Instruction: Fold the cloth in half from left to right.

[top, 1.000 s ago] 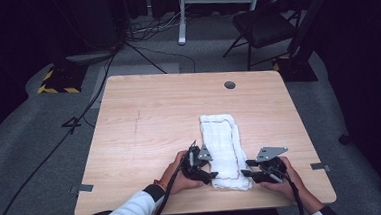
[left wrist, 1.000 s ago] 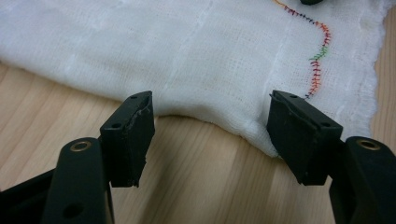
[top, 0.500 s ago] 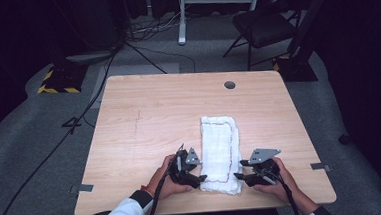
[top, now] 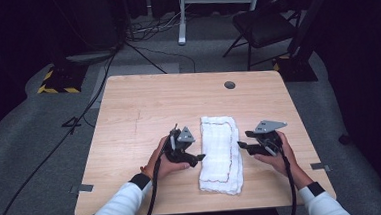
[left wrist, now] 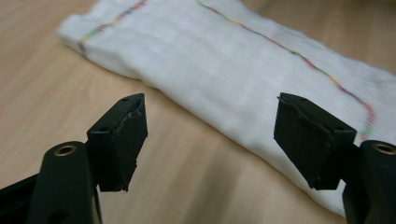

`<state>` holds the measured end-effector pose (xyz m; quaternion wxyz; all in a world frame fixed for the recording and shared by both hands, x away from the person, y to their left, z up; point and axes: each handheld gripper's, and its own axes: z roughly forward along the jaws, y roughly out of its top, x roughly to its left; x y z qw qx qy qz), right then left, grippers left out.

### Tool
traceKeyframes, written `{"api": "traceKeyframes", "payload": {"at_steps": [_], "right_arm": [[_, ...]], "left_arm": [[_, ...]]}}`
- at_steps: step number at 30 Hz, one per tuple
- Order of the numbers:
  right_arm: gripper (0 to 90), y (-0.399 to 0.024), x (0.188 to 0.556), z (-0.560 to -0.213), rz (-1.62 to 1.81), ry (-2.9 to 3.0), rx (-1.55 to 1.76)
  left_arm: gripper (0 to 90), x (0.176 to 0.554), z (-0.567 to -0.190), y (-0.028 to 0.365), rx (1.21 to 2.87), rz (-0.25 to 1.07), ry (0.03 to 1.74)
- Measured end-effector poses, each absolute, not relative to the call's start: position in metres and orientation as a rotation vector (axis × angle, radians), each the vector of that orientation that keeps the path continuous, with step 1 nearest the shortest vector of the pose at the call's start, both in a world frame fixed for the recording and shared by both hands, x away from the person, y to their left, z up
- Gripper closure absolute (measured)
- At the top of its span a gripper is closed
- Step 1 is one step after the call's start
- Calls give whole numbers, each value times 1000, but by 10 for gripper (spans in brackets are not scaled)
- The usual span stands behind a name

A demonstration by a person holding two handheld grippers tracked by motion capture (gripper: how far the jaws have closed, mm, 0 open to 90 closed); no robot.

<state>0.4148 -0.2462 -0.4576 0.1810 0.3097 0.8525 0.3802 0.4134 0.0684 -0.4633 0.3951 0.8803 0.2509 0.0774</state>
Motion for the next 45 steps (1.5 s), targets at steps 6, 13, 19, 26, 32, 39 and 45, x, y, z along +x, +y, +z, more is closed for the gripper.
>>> {"api": "traceKeyframes", "payload": {"at_steps": [6, 13, 19, 26, 32, 39, 45], "right_arm": [[471, -238, 456, -459, 1043, 2381, 925], [469, -221, 489, -470, 1000, 2410, 972], [467, -216, 505, -481, 952, 2422, 1008], [458, -224, 516, -490, 983, 2433, 1079], [471, -223, 521, -491, 997, 2463, 1105], [644, -222, 520, -490, 1024, 2502, 1089], [791, -221, 519, -490, 1054, 2533, 1093]], "left_arm": [[263, 457, -465, 59, 2188, 232, 713], [267, 493, -481, 41, 2154, 221, 834], [302, 508, -491, 32, 2182, 234, 876], [295, 515, -496, 30, 2206, 233, 883], [270, 516, -499, 27, 2212, 244, 871], [343, 516, -498, 25, 2226, 231, 821], [645, 518, -495, 25, 2243, 160, 781]]}}
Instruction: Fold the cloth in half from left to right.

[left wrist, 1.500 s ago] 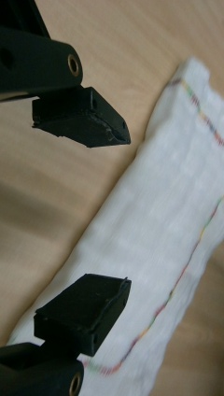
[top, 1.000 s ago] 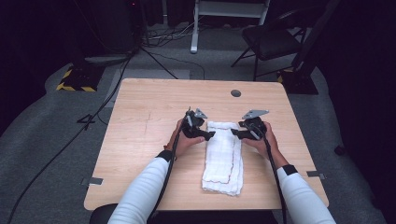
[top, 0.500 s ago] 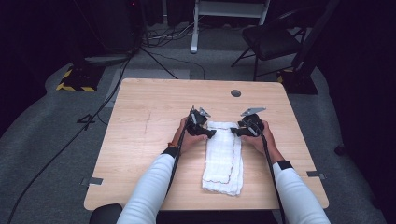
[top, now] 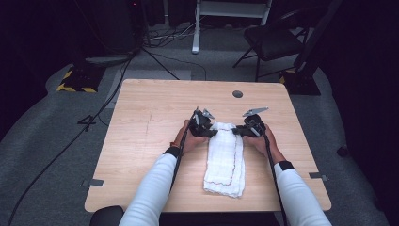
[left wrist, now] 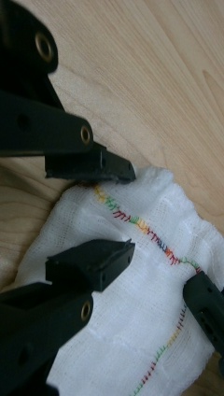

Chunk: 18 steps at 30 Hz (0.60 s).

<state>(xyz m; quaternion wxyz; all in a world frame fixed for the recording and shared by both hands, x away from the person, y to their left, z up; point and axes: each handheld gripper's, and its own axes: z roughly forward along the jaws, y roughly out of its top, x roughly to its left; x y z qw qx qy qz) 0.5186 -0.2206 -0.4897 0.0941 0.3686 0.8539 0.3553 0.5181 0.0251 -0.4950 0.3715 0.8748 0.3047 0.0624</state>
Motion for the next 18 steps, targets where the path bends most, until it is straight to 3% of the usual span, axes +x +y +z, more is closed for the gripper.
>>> {"api": "traceKeyframes", "payload": {"at_steps": [5, 18], "right_arm": [[828, -215, 517, -488, 1006, 2521, 1042], [849, -208, 521, -471, 994, 2388, 982]], "left_arm": [[749, 522, -494, 25, 2244, 135, 782], [799, 531, -472, 24, 2211, 280, 819]]}}
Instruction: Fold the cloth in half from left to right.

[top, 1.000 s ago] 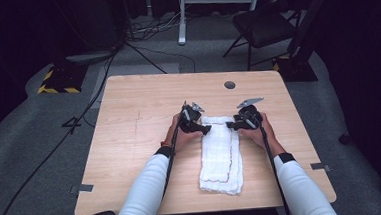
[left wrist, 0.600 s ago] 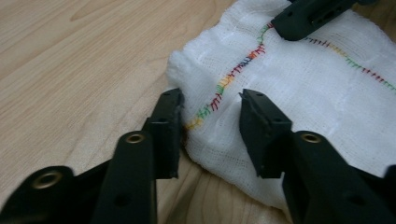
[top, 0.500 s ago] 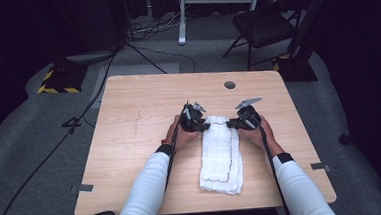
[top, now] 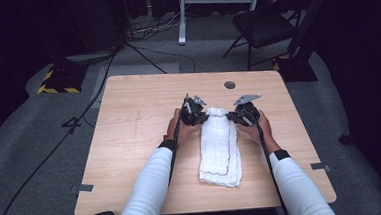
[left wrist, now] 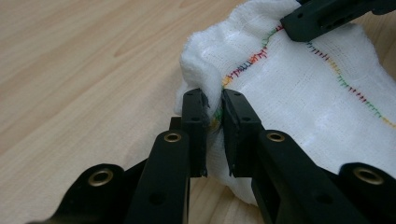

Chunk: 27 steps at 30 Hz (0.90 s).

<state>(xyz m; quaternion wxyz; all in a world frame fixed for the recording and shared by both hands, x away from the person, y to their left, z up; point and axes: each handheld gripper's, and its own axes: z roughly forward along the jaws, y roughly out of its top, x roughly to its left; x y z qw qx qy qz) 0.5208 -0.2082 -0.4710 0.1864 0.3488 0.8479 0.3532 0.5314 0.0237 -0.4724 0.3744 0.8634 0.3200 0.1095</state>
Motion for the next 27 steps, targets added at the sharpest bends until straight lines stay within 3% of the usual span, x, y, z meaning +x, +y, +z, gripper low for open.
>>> {"api": "traceKeyframes", "payload": {"at_steps": [15, 27], "right_arm": [[854, -198, 523, -440, 1027, 2299, 897], [855, -193, 520, -427, 1050, 2281, 854]], "left_arm": [[788, 531, -442, 34, 2188, 387, 790], [788, 528, -430, 45, 2162, 383, 767]]}}
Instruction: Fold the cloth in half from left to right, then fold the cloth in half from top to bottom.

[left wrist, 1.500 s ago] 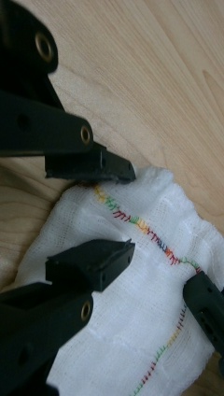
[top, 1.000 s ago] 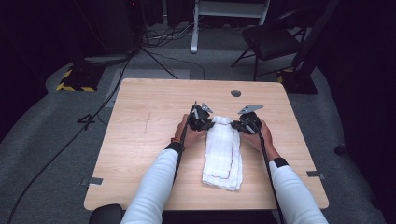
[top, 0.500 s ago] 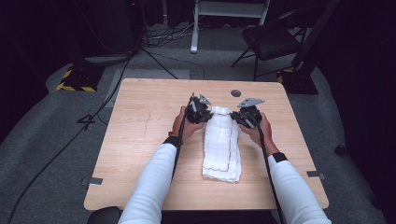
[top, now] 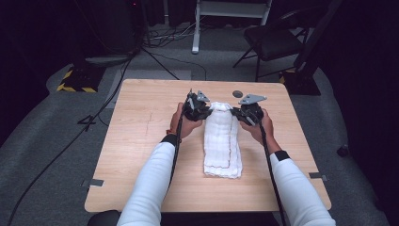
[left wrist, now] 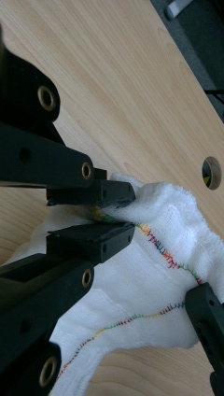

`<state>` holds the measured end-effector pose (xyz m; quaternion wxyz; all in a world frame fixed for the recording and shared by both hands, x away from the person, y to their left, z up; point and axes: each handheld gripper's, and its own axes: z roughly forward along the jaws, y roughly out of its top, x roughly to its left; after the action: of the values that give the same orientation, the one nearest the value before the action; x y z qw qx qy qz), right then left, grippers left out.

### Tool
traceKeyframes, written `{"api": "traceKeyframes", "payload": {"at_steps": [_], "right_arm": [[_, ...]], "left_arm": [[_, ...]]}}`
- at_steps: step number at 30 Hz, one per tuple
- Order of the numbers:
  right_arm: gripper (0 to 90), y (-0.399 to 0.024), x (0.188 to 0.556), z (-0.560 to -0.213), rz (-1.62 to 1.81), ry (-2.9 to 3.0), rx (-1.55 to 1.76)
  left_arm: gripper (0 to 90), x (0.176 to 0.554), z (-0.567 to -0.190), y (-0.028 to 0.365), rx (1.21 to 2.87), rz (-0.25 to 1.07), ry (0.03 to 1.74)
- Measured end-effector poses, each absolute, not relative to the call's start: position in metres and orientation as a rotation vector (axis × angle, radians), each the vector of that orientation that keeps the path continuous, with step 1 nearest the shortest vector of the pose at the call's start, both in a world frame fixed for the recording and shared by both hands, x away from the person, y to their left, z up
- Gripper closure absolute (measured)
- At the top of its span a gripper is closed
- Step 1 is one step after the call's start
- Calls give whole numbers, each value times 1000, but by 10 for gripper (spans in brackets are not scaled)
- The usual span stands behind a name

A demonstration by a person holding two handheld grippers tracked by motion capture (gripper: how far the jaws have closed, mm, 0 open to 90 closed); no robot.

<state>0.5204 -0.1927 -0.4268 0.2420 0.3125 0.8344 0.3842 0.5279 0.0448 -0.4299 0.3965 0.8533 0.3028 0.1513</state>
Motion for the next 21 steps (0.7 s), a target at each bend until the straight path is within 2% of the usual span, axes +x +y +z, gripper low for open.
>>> {"api": "traceKeyframes", "payload": {"at_steps": [15, 21], "right_arm": [[858, -202, 503, -422, 1113, 2280, 832], [858, -206, 491, -423, 1127, 2302, 801]], "left_arm": [[784, 509, -424, 57, 2143, 326, 671], [873, 500, -425, 65, 2129, 299, 635]]}}
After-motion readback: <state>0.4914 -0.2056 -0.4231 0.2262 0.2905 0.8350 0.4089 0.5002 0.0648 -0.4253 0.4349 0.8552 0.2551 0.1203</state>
